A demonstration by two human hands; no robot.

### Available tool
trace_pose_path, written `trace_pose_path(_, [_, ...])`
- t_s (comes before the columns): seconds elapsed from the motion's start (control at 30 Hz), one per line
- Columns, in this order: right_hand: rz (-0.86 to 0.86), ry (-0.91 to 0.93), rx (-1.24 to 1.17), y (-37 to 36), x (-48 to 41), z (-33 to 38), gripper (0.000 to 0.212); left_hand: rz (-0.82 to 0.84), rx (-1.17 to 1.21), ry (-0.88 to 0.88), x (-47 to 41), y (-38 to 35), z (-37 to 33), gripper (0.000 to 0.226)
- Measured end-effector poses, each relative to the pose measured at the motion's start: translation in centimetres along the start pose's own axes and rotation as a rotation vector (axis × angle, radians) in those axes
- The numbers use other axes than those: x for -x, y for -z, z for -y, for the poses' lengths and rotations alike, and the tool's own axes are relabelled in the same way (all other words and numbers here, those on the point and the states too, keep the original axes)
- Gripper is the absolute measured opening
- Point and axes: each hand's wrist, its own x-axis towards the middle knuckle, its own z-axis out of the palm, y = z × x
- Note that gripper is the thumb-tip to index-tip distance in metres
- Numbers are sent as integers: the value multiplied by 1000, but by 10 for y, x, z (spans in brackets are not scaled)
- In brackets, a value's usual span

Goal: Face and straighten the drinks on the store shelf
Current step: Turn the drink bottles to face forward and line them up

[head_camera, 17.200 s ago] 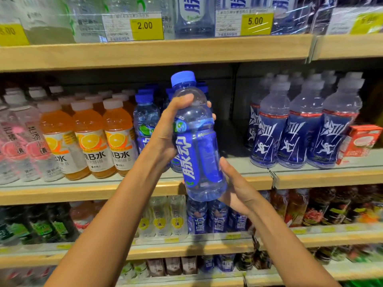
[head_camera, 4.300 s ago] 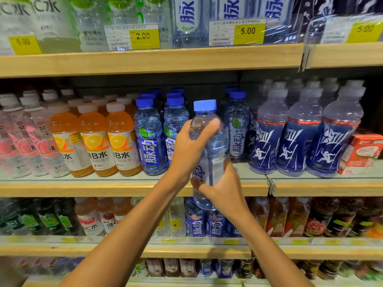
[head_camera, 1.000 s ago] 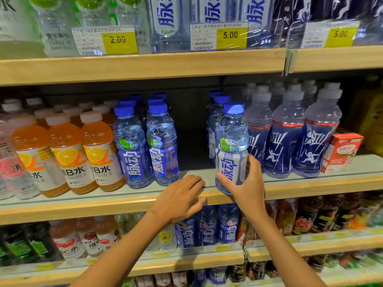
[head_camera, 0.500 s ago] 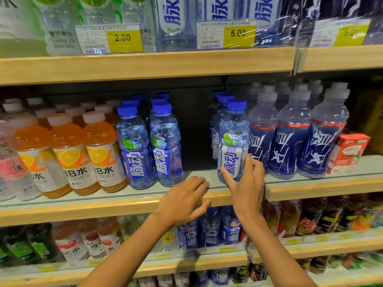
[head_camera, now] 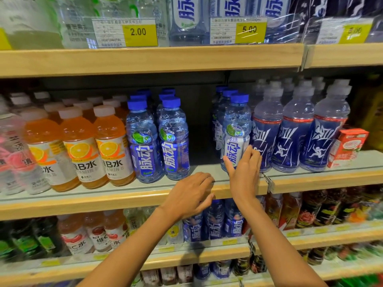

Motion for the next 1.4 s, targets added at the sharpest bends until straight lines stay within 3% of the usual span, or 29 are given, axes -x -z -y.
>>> trace_pose_path(0.17, [-151,55,-152,11,26,7,46,-216,-58,-7,42,9,13,22])
trace_pose_path(0.27, [-52,142,-366,6,42,23,30,-318,-181,2,75,11,39,24])
trace_pose_path(0.43, [297,54,-609,-21,39,67,50,-267,-334,-98,98,10,82,35])
trace_pose_path(0.57, [439,-66,-709,-47,27,86,58,-291,-454,-176,103,-3,90,38])
trace_pose_path(1.0, [313,-82,-775,-57,23,92,67,-281,-478,-160,103,-3,89,43])
trace_pose_path(1.13, [292,-46,-725,-33,30,84,57,-207,-288,-66,97,15,77,35])
trace_pose_path(1.2, [330,-16,-733,-19,34,82,54,-245,-66,113,89,30,65,32])
trace_pose_path(1.3, [422,40,-820,-1,41,87,50,-469,478,537,62,65,46,30])
trace_pose_path(1.4, [519,48,-899,9,52,98,51,-545,1148,685,22,109,32,27])
